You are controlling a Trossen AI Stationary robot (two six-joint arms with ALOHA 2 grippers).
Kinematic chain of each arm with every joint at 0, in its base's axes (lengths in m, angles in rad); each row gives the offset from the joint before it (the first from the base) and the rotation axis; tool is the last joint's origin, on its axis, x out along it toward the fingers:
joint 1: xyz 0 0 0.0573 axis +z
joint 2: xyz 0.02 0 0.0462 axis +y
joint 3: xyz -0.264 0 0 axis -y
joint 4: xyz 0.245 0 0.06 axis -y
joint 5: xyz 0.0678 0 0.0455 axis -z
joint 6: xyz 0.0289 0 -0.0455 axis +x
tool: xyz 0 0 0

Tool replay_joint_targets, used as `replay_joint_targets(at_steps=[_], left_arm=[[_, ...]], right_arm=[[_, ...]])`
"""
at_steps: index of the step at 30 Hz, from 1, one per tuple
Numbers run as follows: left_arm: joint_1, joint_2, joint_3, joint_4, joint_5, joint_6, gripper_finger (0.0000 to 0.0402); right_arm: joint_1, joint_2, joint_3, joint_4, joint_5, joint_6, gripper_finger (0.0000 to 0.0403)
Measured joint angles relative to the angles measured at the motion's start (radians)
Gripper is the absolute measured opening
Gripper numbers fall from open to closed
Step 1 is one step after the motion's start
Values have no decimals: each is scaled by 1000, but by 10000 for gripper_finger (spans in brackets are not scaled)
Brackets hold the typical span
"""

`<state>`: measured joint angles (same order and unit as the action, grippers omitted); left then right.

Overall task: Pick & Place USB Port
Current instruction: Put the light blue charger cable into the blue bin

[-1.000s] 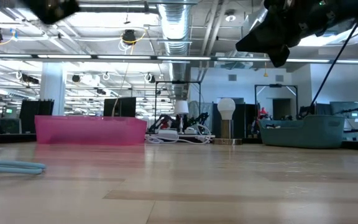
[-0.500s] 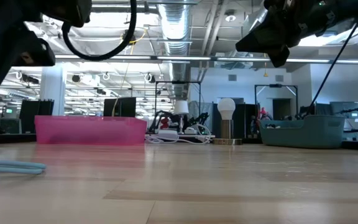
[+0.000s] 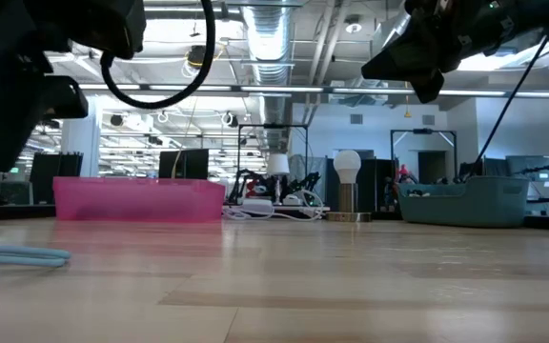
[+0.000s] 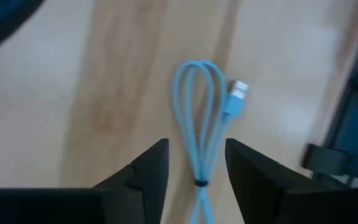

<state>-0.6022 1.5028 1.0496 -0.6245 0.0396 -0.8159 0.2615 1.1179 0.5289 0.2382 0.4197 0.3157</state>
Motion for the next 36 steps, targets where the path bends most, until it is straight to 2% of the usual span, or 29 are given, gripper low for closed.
replay_joint_targets(at_steps=[10,17,26,31,36], left_arm=[[-51,40,0,51,-9,-106,167],[-68,161,2,56,3,-109,167],[-69,189,5,58,-24,-100,165],[-69,188,3,56,-40,-75,143],[-69,189,1,48,-58,-72,91]], right_arm=[[0,0,0,0,0,0,11],[0,0,0,0,-1,10,11],[3,0,0,1,-1,26,11],[3,0,0,1,-1,26,11],[6,0,0,1,-1,26,11]])
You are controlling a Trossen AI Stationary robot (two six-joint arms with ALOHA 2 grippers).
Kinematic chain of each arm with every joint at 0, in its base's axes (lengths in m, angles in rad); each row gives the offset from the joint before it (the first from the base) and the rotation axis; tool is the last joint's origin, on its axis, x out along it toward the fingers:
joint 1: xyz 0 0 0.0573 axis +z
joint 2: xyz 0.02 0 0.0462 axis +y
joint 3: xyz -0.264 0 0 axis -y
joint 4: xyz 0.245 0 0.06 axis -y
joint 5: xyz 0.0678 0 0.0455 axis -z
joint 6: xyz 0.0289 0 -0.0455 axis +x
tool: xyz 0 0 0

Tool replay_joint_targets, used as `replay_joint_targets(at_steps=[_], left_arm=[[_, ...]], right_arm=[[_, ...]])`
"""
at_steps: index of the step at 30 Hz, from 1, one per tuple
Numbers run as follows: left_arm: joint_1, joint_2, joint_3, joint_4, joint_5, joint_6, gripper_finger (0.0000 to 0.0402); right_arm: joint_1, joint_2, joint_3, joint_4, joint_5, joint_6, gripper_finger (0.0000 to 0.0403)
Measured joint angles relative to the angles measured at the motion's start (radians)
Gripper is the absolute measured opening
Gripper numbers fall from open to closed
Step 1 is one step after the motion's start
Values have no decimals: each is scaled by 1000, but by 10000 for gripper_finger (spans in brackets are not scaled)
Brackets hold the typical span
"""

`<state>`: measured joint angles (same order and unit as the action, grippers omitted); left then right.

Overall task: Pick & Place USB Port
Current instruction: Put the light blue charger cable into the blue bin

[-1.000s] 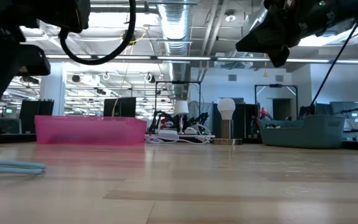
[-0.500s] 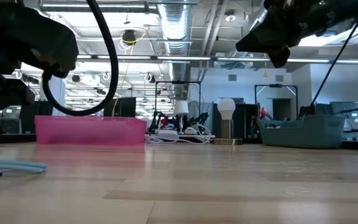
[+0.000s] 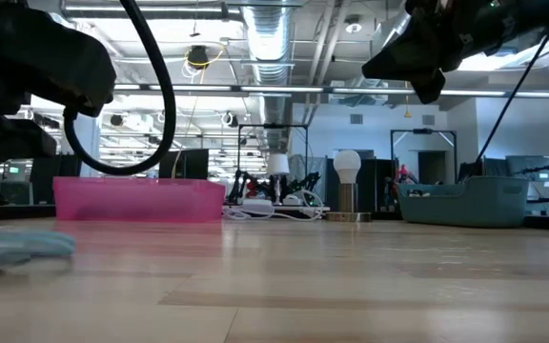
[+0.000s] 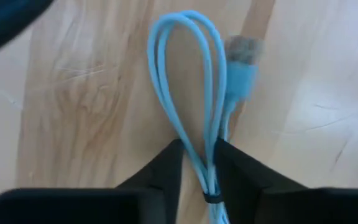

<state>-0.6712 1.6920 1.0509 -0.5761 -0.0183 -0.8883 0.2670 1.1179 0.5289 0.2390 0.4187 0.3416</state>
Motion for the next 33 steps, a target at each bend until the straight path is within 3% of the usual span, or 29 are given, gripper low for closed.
replay_joint_targets(at_steps=[5,10,12,28,33], left_arm=[[1,-1,-1,-8,-11,49,16],[-2,-23,-2,28,-98,125,11],[3,-50,-5,24,-180,178,7],[23,-550,-7,13,-716,667,4],[73,-700,-118,30,-806,721,4]], right_arm=[[2,0,0,0,0,0,11],[2,0,0,0,0,0,11],[2,0,0,0,0,0,11],[1,0,0,0,0,0,11],[1,0,0,0,0,0,11]])
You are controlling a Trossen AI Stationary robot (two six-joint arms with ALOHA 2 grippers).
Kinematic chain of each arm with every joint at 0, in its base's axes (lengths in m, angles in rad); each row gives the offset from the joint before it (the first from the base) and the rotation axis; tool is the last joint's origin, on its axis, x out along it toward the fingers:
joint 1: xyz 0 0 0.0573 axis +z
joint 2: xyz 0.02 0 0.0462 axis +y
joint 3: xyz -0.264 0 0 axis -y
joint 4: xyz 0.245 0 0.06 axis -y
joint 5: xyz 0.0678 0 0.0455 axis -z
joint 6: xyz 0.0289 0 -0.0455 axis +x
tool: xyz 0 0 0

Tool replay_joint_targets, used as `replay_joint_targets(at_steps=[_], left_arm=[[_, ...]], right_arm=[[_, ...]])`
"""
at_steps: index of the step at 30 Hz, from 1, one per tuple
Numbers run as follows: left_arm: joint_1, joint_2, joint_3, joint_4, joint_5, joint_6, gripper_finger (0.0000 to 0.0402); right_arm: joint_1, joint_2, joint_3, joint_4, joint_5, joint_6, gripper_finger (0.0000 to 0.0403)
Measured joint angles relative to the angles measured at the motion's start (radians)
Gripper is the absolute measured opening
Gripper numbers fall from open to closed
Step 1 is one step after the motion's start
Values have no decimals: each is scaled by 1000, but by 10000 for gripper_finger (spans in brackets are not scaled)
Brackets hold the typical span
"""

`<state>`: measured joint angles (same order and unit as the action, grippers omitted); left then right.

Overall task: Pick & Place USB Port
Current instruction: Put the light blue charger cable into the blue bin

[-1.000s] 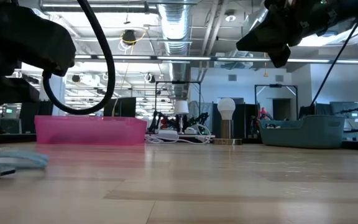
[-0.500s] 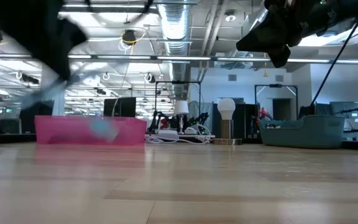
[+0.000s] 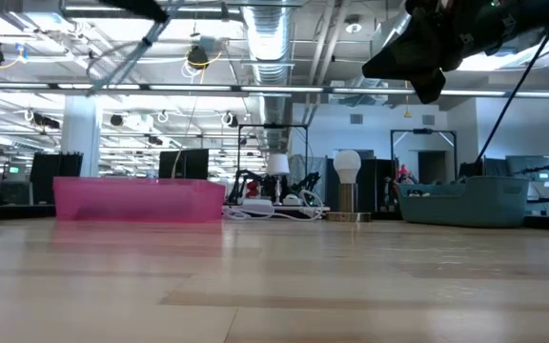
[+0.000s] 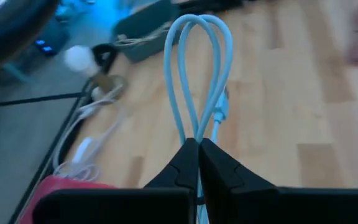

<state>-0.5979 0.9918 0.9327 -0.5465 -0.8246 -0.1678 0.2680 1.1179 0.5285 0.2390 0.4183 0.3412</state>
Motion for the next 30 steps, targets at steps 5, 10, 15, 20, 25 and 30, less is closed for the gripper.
replay_joint_targets(at_steps=[5,10,15,20,25,30], left_arm=[[80,-149,-205,263,-7,86,4],[190,-245,-389,654,184,261,5],[319,-280,-459,788,332,296,5],[420,-255,-463,813,464,265,5],[479,-216,-464,871,569,256,5],[511,-182,-464,892,615,234,6]], right_arm=[[-2,0,0,2,0,-5,11],[-3,0,0,55,0,-59,11],[-3,0,0,110,1,-105,11],[-15,0,0,90,1,-106,11],[-16,78,-1,141,1,-105,14],[-37,217,0,283,1,-140,51]])
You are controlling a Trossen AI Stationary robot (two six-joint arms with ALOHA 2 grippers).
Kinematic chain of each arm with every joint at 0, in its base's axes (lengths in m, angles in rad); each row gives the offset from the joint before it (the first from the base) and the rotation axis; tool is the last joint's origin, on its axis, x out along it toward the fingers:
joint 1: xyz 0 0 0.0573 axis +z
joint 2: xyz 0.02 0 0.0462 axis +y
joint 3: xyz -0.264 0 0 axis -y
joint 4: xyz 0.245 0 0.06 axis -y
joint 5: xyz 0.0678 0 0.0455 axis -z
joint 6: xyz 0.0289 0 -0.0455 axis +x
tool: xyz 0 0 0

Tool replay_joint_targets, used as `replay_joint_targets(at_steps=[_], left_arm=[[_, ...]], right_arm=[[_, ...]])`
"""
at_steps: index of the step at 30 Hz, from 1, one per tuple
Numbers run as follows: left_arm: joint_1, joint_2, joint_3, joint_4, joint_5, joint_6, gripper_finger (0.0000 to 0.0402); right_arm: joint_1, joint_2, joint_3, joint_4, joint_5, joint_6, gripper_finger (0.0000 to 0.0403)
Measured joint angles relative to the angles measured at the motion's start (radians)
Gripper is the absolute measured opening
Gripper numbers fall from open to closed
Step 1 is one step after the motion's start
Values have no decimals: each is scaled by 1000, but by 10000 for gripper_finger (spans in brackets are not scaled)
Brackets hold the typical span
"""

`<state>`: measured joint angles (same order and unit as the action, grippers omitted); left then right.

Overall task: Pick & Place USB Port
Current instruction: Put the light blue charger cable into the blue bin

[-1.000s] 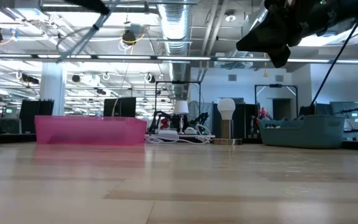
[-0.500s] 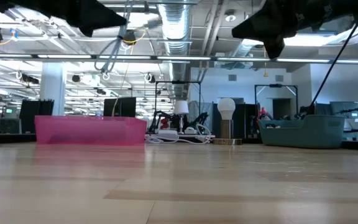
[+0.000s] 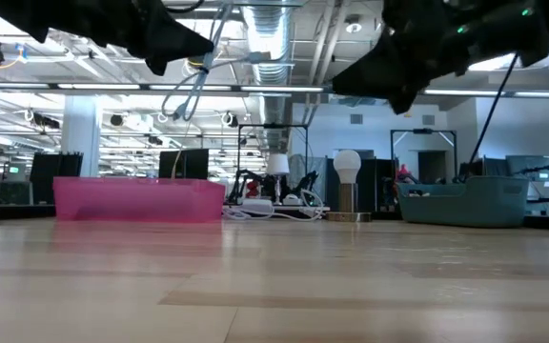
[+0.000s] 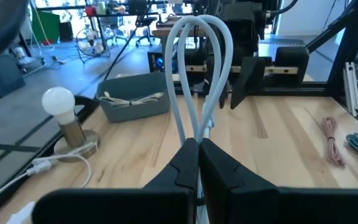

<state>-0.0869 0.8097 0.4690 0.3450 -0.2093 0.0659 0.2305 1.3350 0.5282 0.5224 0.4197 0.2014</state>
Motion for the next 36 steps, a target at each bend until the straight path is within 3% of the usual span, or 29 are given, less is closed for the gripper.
replay_joint_targets(at_steps=[10,16,26,36], left_arm=[[17,45,0,27,33,-94,6],[16,45,0,56,34,-131,6],[16,59,0,78,33,-135,6],[16,121,0,89,33,-161,6]], right_arm=[[-60,224,7,417,0,-40,155],[-64,348,84,455,-5,-44,190],[-64,515,290,463,-8,-76,193],[-92,553,417,413,-7,-79,174]])
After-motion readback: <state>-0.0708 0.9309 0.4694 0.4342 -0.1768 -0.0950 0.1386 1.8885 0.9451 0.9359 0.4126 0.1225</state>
